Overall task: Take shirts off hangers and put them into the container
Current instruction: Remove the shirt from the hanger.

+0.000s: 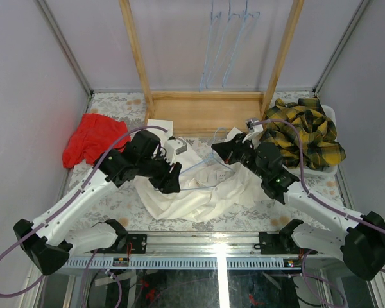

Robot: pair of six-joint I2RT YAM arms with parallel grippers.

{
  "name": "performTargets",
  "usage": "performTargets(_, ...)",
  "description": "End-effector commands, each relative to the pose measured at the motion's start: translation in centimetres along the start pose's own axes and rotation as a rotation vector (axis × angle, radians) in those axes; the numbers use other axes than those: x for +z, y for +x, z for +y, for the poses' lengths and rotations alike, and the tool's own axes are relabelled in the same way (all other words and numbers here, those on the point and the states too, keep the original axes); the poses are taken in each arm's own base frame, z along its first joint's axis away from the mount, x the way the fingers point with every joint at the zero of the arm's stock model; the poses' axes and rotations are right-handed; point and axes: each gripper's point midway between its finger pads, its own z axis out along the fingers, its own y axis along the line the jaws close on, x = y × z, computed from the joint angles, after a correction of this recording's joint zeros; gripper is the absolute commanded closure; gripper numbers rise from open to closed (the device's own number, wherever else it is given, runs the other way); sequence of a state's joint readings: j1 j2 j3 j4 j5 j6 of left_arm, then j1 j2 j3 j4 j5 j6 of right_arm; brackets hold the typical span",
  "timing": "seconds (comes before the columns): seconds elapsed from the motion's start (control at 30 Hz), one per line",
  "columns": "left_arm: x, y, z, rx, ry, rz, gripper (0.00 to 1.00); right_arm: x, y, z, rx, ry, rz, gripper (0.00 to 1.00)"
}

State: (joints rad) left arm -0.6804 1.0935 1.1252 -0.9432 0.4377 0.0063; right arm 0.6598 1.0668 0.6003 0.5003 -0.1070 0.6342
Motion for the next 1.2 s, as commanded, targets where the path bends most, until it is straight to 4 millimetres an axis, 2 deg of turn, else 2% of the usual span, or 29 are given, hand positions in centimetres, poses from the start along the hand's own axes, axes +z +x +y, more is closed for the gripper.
performTargets(0.0, -0.8, 0.0, -0.7, -0.03, 0.007, 0.01, 0.5, -0.4, -2.0, 1.4, -0.076, -0.05, -0.065, 1.0)
performTargets(0.1, -1.2, 0.0, -0.7, -0.068, -0.013, 0.038, 0.51, -0.6, -1.6, 1.0, -0.12, -0.041, -0.055, 1.0)
performTargets(0.17, -1.5, -0.1, -0.8, -0.086, -0.019, 0.056, 0.56, -1.0, -1.8, 0.6, -0.137, -0.027, -0.074, 1.0)
performTargets(0.37, -2.4, -0.1, -1.6, -0.108, -0.007, 0.067, 0.56, -2.0, -2.1, 0.5, -0.197, -0.03, -0.109, 1.0)
performTargets(0.5, -2.0, 0.4, -1.6, -0.128, 0.004, 0.092, 0.58, -2.4, -2.7, 0.9, -0.192, -0.049, -0.138, 1.0)
performTargets(0.67, -1.8, 0.7, -1.8, -0.137, 0.022, 0.114, 0.66, -2.6, -2.9, 1.2, -0.193, -0.057, -0.146, 1.0)
performTargets(0.77, -1.8, 0.8, -2.0, -0.14, 0.034, 0.121, 0.75, -2.7, -3.3, 1.2, -0.188, -0.053, -0.164, 1.0)
performTargets(0.87, -1.8, 0.8, -2.2, -0.139, 0.048, 0.13, 0.99, -2.9, -3.7, 1.2, -0.18, -0.047, -0.18, 1.0)
performTargets(0.93, -1.8, 0.7, -2.2, -0.137, 0.046, 0.126, 1.0, -3.0, -3.8, 1.1, -0.17, -0.036, -0.183, 0.99)
performTargets(1.0, -2.1, 0.3, -2.2, -0.125, 0.037, 0.11, 1.0, -3.2, -3.8, 1.2, -0.161, -0.035, -0.184, 0.93)
performTargets(1.1, -2.9, -0.5, -2.0, -0.104, 0.007, 0.074, 1.0, -3.8, -3.9, 0.9, -0.159, -0.003, -0.166, 0.66)
performTargets(1.17, -3.6, -1.0, -2.1, -0.091, -0.006, 0.053, 1.0, -4.6, -3.6, -0.8, -0.152, 0.101, -0.139, 0.5)
